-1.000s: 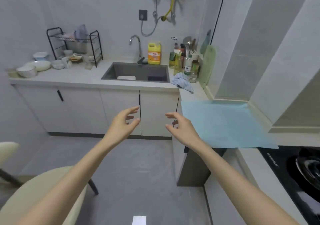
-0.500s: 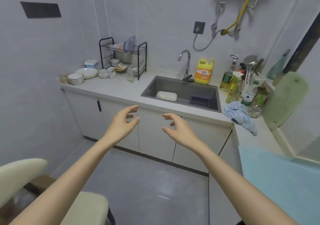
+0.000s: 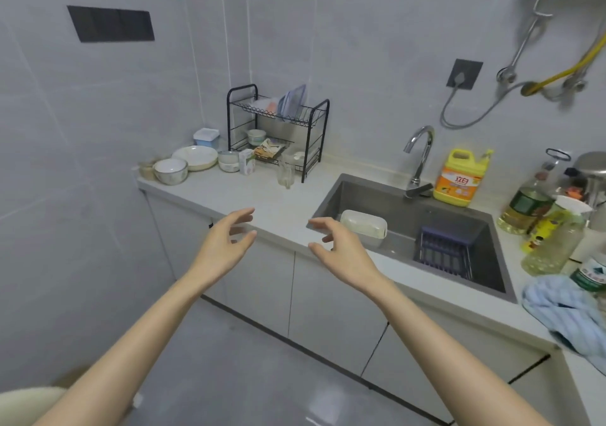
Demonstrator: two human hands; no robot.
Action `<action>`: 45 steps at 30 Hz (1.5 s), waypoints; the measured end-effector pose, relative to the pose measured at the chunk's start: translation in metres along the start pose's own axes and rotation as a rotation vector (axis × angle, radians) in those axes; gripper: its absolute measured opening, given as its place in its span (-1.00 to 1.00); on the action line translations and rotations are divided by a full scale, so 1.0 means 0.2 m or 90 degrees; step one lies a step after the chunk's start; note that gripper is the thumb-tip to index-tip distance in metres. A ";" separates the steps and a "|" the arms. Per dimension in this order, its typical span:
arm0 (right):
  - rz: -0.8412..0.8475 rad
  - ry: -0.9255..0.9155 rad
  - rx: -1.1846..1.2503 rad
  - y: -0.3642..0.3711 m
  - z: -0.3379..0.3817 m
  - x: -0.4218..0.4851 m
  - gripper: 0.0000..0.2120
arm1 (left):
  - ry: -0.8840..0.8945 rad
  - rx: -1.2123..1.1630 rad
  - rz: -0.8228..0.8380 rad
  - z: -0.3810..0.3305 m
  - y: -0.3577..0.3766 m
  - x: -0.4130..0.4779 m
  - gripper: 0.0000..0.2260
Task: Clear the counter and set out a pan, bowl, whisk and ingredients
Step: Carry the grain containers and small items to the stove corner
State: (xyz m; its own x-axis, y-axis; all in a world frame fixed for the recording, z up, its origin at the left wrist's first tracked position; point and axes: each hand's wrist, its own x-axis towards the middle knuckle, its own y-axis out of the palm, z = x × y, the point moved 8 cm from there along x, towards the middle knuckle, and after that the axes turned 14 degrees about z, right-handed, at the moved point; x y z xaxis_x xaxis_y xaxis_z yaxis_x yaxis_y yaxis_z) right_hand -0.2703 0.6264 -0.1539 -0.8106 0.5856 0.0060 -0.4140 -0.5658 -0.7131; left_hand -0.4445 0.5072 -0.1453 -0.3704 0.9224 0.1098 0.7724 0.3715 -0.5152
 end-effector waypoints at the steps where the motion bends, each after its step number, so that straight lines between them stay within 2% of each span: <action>1: 0.001 -0.004 -0.001 0.01 -0.01 0.09 -0.60 | 0.000 -0.009 -0.004 0.04 -0.03 0.08 -0.63; 6: -0.008 -0.005 -0.001 0.02 -0.06 0.62 -0.61 | 0.007 -0.032 -0.012 0.28 -0.21 0.53 -0.64; 20: 0.031 0.031 0.044 0.20 -0.18 1.93 -0.59 | -0.098 -0.042 -0.002 0.95 -0.61 1.53 -0.64; 28: 0.056 0.039 0.034 0.33 -0.35 2.74 -0.52 | -0.161 -0.036 -0.009 1.35 -0.75 2.02 -0.64; 32: 0.073 0.052 0.026 0.41 -0.45 3.14 -0.46 | -0.205 -0.028 0.022 1.53 -0.79 2.27 -0.64; 36: 0.092 0.107 0.038 0.48 -0.55 3.44 -0.35 | -0.231 -0.046 0.031 1.65 -0.84 2.44 -0.65; 40: 0.123 0.143 -0.012 0.55 -0.64 3.66 -0.28 | -0.255 -0.062 0.043 1.78 -0.87 2.58 -0.65; 45: 0.100 0.164 -0.049 0.59 -0.69 3.75 -0.29 | -0.257 -0.078 0.073 1.87 -0.90 2.69 -0.66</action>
State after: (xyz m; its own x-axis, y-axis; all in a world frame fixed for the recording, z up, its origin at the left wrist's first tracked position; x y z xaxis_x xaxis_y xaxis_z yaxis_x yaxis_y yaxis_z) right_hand -0.8692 1.0797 -0.3305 -0.7265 0.6280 -0.2790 -0.2514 -0.6208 -0.7426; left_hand -0.9764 0.8965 -0.3119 -0.4310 0.8525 -0.2958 0.8673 0.3009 -0.3966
